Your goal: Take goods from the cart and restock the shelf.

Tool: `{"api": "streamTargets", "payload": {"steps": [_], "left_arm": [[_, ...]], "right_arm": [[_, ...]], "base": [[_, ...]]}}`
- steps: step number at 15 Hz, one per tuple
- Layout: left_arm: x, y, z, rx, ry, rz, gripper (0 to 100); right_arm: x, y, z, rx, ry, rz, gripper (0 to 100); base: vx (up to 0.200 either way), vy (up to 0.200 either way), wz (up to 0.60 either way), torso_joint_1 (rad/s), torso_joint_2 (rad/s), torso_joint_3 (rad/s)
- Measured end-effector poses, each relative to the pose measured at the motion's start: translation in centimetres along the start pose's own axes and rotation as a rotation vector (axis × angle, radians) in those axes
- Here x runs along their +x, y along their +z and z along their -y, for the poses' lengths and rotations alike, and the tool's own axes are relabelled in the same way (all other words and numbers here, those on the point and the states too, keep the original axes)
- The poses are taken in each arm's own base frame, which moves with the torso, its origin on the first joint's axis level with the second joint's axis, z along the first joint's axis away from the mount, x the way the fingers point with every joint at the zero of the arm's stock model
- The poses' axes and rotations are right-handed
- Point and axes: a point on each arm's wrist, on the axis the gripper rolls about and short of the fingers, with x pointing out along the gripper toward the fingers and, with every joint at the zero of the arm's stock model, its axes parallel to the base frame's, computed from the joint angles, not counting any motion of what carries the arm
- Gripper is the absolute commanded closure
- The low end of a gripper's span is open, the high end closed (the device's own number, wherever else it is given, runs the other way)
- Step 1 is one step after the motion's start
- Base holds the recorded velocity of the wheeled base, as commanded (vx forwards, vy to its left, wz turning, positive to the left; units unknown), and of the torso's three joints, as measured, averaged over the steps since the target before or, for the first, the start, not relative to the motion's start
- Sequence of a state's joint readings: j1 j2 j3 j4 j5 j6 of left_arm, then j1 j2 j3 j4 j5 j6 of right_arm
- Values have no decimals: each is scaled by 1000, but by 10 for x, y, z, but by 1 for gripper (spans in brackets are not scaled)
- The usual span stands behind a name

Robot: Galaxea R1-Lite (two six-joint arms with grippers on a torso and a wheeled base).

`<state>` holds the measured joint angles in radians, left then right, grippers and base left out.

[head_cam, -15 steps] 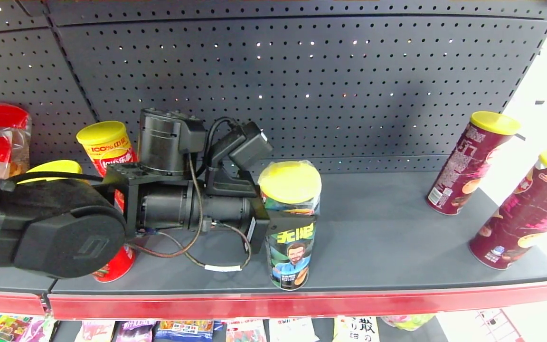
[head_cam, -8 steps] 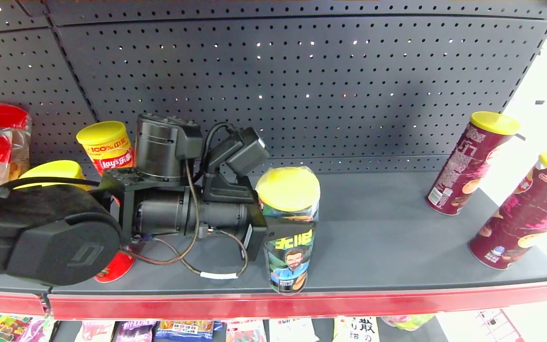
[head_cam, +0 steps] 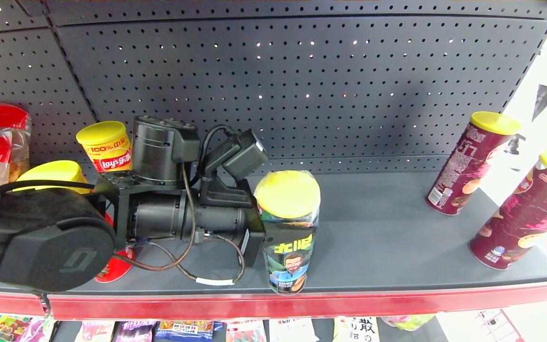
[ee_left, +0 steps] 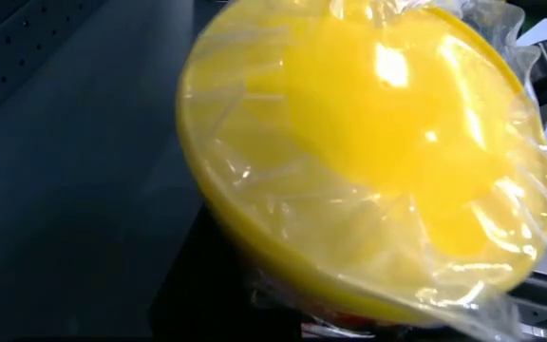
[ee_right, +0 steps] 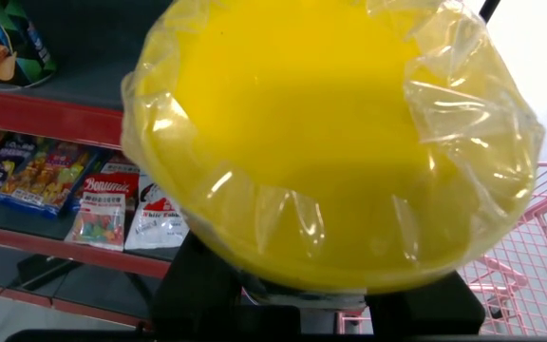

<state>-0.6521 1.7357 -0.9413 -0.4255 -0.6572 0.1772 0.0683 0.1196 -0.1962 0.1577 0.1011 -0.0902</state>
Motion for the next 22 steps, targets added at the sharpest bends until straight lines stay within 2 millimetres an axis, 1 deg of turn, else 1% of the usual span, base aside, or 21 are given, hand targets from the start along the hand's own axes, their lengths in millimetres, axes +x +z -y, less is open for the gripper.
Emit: {"api": "streamTargets", "payload": {"steps": [2, 3, 8, 10, 11, 12, 14, 16, 18, 19, 22], "left_arm": [[0, 0, 0, -1, -1, -1, 100], [1, 0, 0, 1, -1, 0, 0], [0, -1, 0, 27, 7, -4, 0], [-3, -2, 2, 27, 8, -7, 0], [-6, -4, 5, 22, 9, -12, 0], [-11, -9, 10, 13, 16, -26, 0], [-24, -18, 20, -2, 45, -48, 0], [-38, -24, 28, -10, 81, -58, 0], [-51, -29, 36, -15, 123, -66, 0], [-57, -31, 40, -18, 142, -68, 0], [-75, -36, 52, -35, 231, -68, 0]], "right_arm": [[0, 0, 0, 0, 0, 0, 100], [0, 0, 0, 0, -1, 1, 100], [0, 1, 0, -1, 0, 6, 100], [-1, 5, 0, -1, 7, 10, 100], [0, 11, 1, -2, 12, 9, 100], [2, 21, 2, -2, 25, 6, 100], [7, 47, 4, -3, 69, 1, 100], [19, 75, 7, -2, 129, -18, 100], [40, 104, 9, -2, 198, -54, 100], [51, 116, 9, -4, 226, -66, 100], [104, 147, 5, -10, 294, -65, 100]], "base": [[0, 0, 0, 0, 0, 0], [0, 0, 0, 0, 0, 0], [0, 0, 0, 0, 0, 0], [0, 0, 0, 0, 0, 0], [0, 0, 0, 0, 0, 0], [0, 0, 0, 0, 0, 0], [0, 0, 0, 0, 0, 0], [0, 0, 0, 0, 0, 0], [0, 0, 0, 0, 0, 0], [0, 0, 0, 0, 0, 0], [0, 0, 0, 0, 0, 0]]}}
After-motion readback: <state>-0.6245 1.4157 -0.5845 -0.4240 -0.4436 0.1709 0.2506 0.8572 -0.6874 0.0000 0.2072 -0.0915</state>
